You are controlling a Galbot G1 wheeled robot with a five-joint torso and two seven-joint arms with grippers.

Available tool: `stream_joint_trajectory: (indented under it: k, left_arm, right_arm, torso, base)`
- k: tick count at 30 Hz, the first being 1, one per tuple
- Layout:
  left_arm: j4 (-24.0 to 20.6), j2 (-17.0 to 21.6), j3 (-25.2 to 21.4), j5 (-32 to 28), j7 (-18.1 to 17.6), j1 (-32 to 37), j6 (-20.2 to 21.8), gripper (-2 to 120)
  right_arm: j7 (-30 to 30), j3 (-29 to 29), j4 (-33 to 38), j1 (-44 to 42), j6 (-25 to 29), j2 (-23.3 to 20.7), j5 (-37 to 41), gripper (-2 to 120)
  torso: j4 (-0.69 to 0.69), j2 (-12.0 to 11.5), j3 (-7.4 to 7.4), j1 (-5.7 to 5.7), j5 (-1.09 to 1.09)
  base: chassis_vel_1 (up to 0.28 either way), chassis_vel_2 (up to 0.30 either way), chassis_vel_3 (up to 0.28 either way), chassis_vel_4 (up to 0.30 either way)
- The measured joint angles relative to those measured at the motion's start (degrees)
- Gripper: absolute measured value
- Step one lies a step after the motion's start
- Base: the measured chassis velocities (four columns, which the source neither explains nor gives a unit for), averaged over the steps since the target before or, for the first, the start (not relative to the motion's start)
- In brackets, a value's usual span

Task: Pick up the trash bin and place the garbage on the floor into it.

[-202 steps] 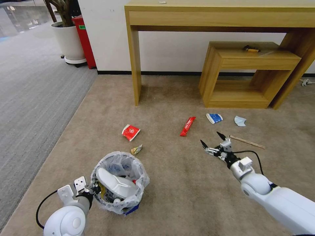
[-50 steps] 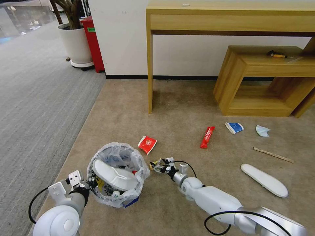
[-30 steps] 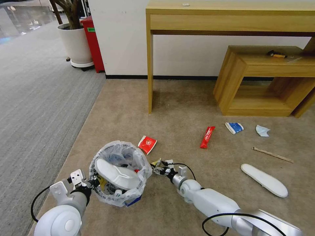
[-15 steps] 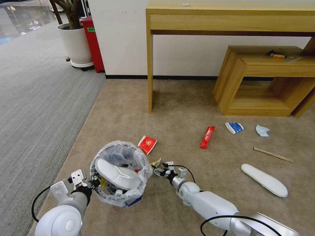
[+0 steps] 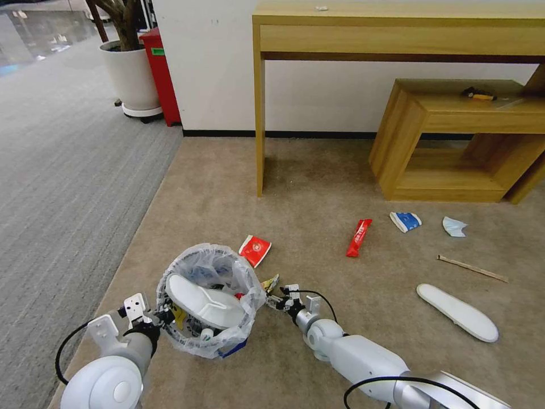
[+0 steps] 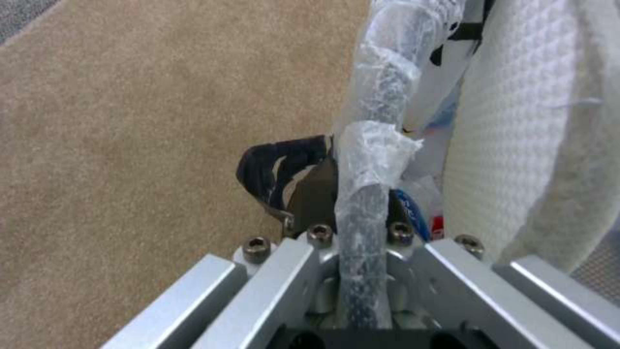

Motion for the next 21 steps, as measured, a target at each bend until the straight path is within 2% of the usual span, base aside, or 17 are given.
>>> stream_joint_trajectory:
  k: [5,8,10,16,21]
  left_arm:
    - [-0.2,0.1,0.0,-0.1,0.1,0.1,0.0,0]
    - [-0.3,0.3,-0.1,-0.2,0.1,0.1,0.0,0]
    - [-0.3,0.3,-0.1,-0.2,0.2,0.1,0.0,0]
    - [0.1,0.5,-0.1,-0.3,0.3,0.0,0.0,0]
    - [0.2,0.6,-0.1,-0.3,0.3,-0.1,0.0,0]
  right_arm:
    - [0.1,0.0,-0.8,0.0,0.0,0.5,-0.6,59]
    - [0.3,0.0,-1.8,0.2,0.0,0.9,-1.3,49]
    - [0.4,0.0,-2.0,0.2,0.0,1.0,-1.4,47]
    - [0.4,-0.1,-2.9,0.5,0.5,1.3,-2.6,30]
    - [0.3,-0.2,-3.3,0.7,0.6,1.3,-3.0,27]
  torso:
    - [0.00,0.0,0.00,0.00,0.00]
    - [0.00,0.0,0.00,0.00,0.00]
    - [0.00,0.0,0.00,0.00,0.00]
    - [0.00,0.0,0.00,0.00,0.00]
    - [0.00,0.0,0.00,0.00,0.00]
  base:
    - [0.000,0.000,0.000,0.000]
    - [0.000,0.000,0.000,0.000]
    - [0.000,0.000,0.000,0.000]
    - [0.000,0.000,0.000,0.000]
    - [0.000,0.000,0.000,0.000]
